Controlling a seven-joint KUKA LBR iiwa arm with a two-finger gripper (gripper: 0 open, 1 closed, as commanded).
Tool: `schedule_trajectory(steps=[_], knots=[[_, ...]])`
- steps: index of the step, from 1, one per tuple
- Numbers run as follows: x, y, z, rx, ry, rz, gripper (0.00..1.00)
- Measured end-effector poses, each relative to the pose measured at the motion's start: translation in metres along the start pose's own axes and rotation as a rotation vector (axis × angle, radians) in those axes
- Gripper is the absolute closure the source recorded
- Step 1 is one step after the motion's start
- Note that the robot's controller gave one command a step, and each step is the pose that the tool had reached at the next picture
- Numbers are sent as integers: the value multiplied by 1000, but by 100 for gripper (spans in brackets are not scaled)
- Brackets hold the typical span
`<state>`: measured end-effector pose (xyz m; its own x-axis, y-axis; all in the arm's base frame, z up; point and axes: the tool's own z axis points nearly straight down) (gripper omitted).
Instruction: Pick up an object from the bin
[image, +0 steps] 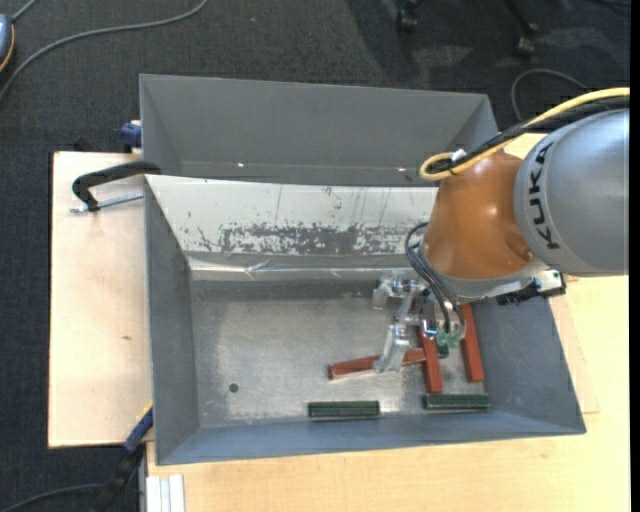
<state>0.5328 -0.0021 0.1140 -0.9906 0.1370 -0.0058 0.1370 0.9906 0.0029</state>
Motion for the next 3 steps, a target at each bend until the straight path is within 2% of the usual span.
schedule_trajectory(steps=[1, 2, 3], knots=[[10, 2, 46, 2, 10, 91, 0], [10, 3, 45, 1, 6, 90, 0], [10, 3, 45, 1, 6, 90, 100]])
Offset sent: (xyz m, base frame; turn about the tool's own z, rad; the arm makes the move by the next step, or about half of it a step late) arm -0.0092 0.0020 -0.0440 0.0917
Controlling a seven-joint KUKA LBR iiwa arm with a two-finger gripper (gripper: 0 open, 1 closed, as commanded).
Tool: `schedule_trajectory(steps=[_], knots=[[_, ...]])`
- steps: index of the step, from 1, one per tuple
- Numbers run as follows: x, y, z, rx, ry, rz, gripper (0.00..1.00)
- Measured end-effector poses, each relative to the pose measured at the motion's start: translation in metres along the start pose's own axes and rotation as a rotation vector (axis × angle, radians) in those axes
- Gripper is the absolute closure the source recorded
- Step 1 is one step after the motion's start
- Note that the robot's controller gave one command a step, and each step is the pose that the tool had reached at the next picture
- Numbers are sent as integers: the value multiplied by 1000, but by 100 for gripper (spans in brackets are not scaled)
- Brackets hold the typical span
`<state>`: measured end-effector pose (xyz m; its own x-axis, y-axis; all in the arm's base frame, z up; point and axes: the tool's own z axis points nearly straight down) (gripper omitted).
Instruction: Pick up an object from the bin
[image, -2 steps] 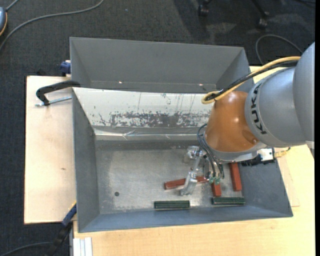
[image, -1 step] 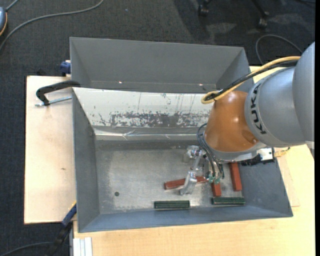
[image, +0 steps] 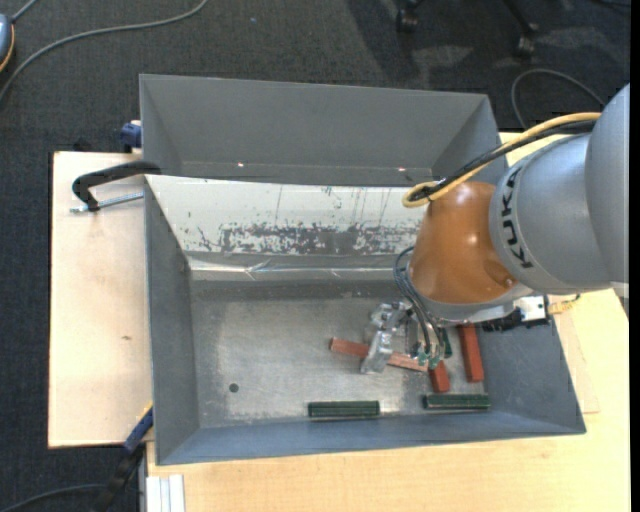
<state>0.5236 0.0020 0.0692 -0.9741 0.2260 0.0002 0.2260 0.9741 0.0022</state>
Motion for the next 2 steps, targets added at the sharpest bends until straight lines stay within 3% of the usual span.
schedule_trajectory(steps=[1, 2], knots=[[-3, 2, -80, -2, -12, -2, 100], [-4, 3, -95, -1, -7, -4, 100]])
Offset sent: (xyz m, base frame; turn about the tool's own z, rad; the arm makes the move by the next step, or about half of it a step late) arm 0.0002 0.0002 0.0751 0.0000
